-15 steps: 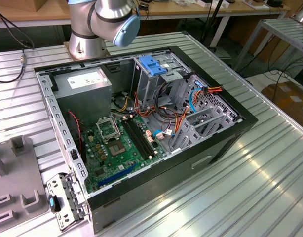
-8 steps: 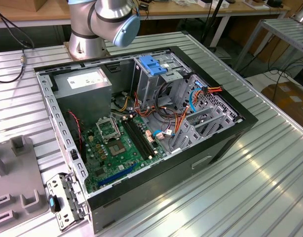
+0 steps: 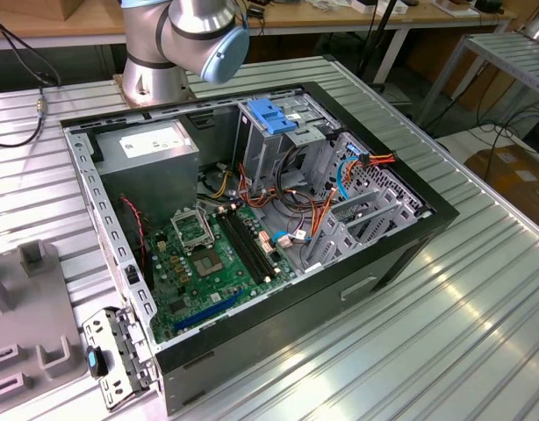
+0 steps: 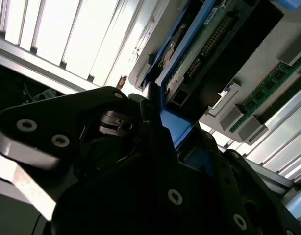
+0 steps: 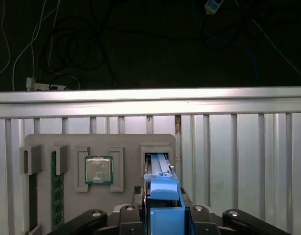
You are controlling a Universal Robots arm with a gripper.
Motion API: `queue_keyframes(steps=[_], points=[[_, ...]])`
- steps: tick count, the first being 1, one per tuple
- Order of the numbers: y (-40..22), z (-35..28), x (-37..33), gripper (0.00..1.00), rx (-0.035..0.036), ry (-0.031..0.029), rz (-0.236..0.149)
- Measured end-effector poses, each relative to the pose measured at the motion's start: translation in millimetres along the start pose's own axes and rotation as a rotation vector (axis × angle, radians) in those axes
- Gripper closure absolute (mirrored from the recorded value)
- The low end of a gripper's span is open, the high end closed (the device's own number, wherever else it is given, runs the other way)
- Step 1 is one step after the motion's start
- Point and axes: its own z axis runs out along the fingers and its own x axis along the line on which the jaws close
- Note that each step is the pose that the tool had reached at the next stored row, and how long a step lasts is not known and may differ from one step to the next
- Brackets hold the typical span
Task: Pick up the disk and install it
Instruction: 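Pick up the disk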
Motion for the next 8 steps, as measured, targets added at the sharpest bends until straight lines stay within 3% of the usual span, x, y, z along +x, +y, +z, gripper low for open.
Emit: queue_keyframes(steps=[8], points=[[0.1,0.1,0.0,0.63,0.0001,-0.0001,0.000]])
